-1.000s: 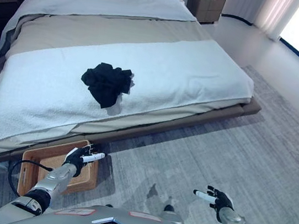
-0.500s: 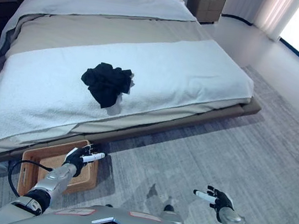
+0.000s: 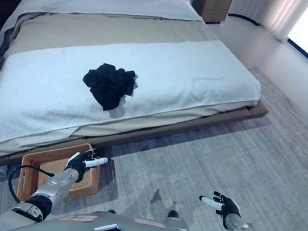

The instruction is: Put the clothes on the bed into the basket.

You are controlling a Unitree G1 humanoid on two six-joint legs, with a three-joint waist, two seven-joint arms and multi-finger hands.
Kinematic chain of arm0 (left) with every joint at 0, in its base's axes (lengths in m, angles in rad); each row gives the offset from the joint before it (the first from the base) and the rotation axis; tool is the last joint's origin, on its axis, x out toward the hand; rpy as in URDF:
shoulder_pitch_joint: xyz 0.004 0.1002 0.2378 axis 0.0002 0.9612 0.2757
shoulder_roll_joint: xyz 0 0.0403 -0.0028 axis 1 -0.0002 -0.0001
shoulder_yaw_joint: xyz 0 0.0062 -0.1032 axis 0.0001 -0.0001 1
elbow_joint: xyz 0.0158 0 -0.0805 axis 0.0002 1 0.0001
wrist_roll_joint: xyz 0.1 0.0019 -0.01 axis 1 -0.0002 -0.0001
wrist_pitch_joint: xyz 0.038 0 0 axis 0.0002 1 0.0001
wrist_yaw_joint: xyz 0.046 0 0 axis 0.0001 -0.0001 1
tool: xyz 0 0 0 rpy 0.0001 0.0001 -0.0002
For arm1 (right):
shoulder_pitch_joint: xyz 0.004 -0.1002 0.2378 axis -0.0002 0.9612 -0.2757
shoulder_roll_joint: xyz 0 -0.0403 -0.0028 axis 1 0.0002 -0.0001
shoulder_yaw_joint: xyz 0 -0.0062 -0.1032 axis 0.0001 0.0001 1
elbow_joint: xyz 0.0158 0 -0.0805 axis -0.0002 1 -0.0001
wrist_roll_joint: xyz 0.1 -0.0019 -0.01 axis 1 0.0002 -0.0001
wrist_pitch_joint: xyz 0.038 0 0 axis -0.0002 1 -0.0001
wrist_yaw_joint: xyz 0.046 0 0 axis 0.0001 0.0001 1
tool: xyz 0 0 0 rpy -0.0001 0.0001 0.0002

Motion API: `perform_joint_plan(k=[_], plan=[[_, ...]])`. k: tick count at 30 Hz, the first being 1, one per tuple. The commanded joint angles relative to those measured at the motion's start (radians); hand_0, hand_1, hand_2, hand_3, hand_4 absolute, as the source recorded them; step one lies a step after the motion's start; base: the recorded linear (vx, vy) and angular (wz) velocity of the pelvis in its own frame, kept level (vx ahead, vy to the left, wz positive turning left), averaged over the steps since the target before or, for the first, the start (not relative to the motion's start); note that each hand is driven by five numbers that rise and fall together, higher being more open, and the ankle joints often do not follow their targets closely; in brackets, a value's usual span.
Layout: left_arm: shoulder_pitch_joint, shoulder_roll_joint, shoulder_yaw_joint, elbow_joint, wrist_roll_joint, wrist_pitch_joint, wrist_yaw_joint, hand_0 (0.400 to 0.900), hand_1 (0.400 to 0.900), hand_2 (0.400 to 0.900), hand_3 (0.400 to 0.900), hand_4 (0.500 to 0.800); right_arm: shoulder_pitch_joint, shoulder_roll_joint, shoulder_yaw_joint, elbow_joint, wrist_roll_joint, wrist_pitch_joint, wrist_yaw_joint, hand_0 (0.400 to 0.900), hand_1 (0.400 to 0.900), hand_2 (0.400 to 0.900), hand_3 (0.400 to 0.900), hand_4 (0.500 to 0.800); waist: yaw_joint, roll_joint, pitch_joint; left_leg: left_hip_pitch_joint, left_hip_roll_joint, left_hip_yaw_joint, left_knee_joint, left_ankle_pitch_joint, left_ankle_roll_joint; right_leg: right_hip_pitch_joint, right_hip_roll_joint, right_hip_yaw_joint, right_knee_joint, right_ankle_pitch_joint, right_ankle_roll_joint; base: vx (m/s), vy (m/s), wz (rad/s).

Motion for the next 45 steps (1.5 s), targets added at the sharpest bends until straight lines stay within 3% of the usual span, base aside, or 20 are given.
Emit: perform_joint_plan(k=[1,8,16,18,20,22,24,27,30,32,34,37,42,44,45], plan=[[-0.143,0.038,0.011,0.049,-0.006,-0.080,0.017,0.900,0.900,0.900,0.900,0.800,-0.093,-0.039,0.036,0.028,0.031,-0.059,-0.012,0.900,0.900,0.900,0.900,0.800,-0.005,-0.023,-0.003,-0.027,-0.050,-0.013,0.004,-0.015,0.009,0.006,-0.010,-0.094,0.019,-0.004,0.024,0.00,0.000,0.00],[-0.147,0.042,0.011,0.047,-0.010,-0.082,0.020,0.900,0.900,0.900,0.900,0.800,-0.100,-0.040,0.035,0.023,0.036,-0.058,-0.014,0.900,0.900,0.900,0.900,0.800,-0.004,-0.032,0.007,-0.026,-0.064,-0.010,0.008,-0.026,0.022,-0.008,-0.023,-0.082,0.047,-0.006,0.032,0.00,0.026,-0.02],[-0.184,0.036,-0.016,0.048,-0.011,-0.084,0.024,0.900,0.900,0.900,0.900,0.800,-0.108,-0.046,0.013,0.041,0.051,-0.054,-0.012,0.900,0.900,0.900,0.900,0.800,-0.006,-0.037,0.030,-0.026,-0.124,-0.024,0.080,-0.085,0.074,-0.052,-0.092,-0.049,0.215,-0.025,0.052,0.02,0.124,0.02],[-0.190,0.039,-0.025,0.034,-0.011,-0.083,0.022,0.900,0.900,0.900,0.900,0.800,-0.101,-0.048,0.008,0.045,0.049,-0.051,-0.007,0.900,0.900,0.900,0.900,0.800,-0.006,-0.038,0.040,-0.024,-0.148,-0.029,0.103,-0.102,0.096,-0.087,-0.122,-0.038,0.310,0.023,0.053,0.02,0.185,0.11],[-0.191,0.043,-0.035,0.013,-0.009,-0.078,0.018,0.900,0.900,0.900,0.900,0.800,-0.096,-0.056,0.005,0.047,0.044,-0.049,-0.004,0.900,0.900,0.900,0.900,0.800,-0.004,-0.034,0.056,-0.018,-0.178,-0.033,0.124,-0.118,0.123,-0.140,-0.156,-0.017,0.427,0.122,0.043,0.01,0.233,0.19],[-0.195,0.049,-0.042,-0.013,-0.007,-0.074,0.016,0.900,0.900,0.900,0.900,0.800,-0.084,-0.061,0.000,0.043,0.049,-0.048,-0.001,0.900,0.900,0.900,0.900,0.800,-0.011,-0.025,0.078,-0.015,-0.200,-0.055,0.142,-0.121,0.145,-0.189,-0.156,0.023,0.538,0.190,0.026,0.00,0.234,0.28],[-0.201,0.052,-0.044,-0.012,-0.003,-0.071,0.015,0.900,0.900,0.900,0.900,0.800,-0.078,-0.057,-0.010,0.051,0.058,-0.048,0.000,0.900,0.900,0.900,0.900,0.800,-0.015,-0.015,0.094,-0.001,-0.204,-0.064,0.146,-0.129,0.154,-0.240,-0.151,0.030,0.594,0.199,0.020,0.04,0.147,0.24],[-0.194,0.058,-0.031,-0.020,-0.002,-0.071,0.013,0.900,0.900,0.900,0.900,0.800,-0.061,-0.060,-0.021,0.054,0.057,-0.047,0.005,0.900,0.900,0.900,0.900,0.800,-0.037,-0.011,0.101,0.017,-0.206,-0.089,0.160,-0.155,0.145,-0.321,-0.165,0.034,0.523,0.198,0.028,0.18,0.000,0.30],[-0.196,0.052,-0.029,0.003,0.005,-0.077,0.015,0.900,0.900,0.900,0.900,0.800,-0.049,-0.061,-0.042,0.067,0.061,-0.050,0.005,0.900,0.900,0.900,0.900,0.800,-0.072,-0.034,0.114,0.060,-0.209,-0.112,0.163,-0.189,0.112,-0.347,-0.191,0.017,0.330,0.255,0.074,0.29,-0.119,0.55],[-0.202,0.049,-0.031,0.025,0.014,-0.080,0.017,0.900,0.900,0.900,0.900,0.800,-0.034,-0.054,-0.053,0.072,0.063,-0.049,0.002,0.900,0.900,0.900,0.900,0.800,-0.102,-0.038,0.119,0.097,-0.182,-0.127,0.159,-0.210,0.085,-0.355,-0.190,-0.006,0.207,0.294,0.099,0.30,-0.146,0.73],[-0.193,0.058,-0.027,0.013,0.018,-0.084,0.017,0.900,0.900,0.900,0.900,0.800,-0.019,-0.057,-0.061,0.064,0.065,-0.049,0.004,0.900,0.900,0.900,0.900,0.800,-0.127,-0.040,0.116,0.120,-0.158,-0.151,0.166,-0.232,0.068,-0.378,-0.174,0.011,0.116,0.333,0.114,0.27,-0.103,0.58],[-0.190,0.065,-0.027,-0.013,0.023,-0.087,0.022,0.900,0.900,0.900,0.900,0.800,-0.014,-0.059,-0.065,0.056,0.079,-0.048,0.009,0.900,0.900,0.900,0.900,0.800,-0.133,-0.048,0.116,0.148,-0.150,-0.172,0.164,-0.266,0.064,-0.382,-0.140,0.023,0.050,0.347,0.114,0.21,-0.047,0.29],[-0.184,0.064,-0.014,-0.022,0.028,-0.076,0.031,0.900,0.900,0.900,0.900,0.800,-0.015,-0.058,-0.062,0.025,0.083,-0.048,0.008,0.900,0.900,0.900,0.900,0.800,-0.122,-0.076,0.099,0.204,-0.137,-0.200,0.157,-0.301,0.057,-0.364,-0.132,-0.008,0.088,0.340,0.114,0.20,-0.104,0.18],[-0.182,0.066,-0.006,-0.022,0.028,-0.072,0.040,0.900,0.900,0.900,0.900,0.800,-0.016,-0.060,-0.060,0.014,0.078,-0.047,0.005,0.900,0.900,0.900,0.900,0.800,-0.118,-0.070,0.089,0.224,-0.109,-0.208,0.150,-0.299,0.049,-0.380,-0.131,-0.036,0.140,0.279,0.110,0.18,-0.122,0.03],[-0.180,0.068,0.001,-0.027,0.029,-0.070,0.043,0.900,0.900,0.900,0.900,0.800,-0.020,-0.060,-0.054,0.010,0.072,-0.047,0.004,0.900,0.900,0.900,0.900,0.800,-0.115,-0.067,0.077,0.236,-0.086,-0.205,0.136,-0.288,0.039,-0.384,-0.129,-0.077,0.156,0.242,0.099,0.14,-0.142,-0.01]])
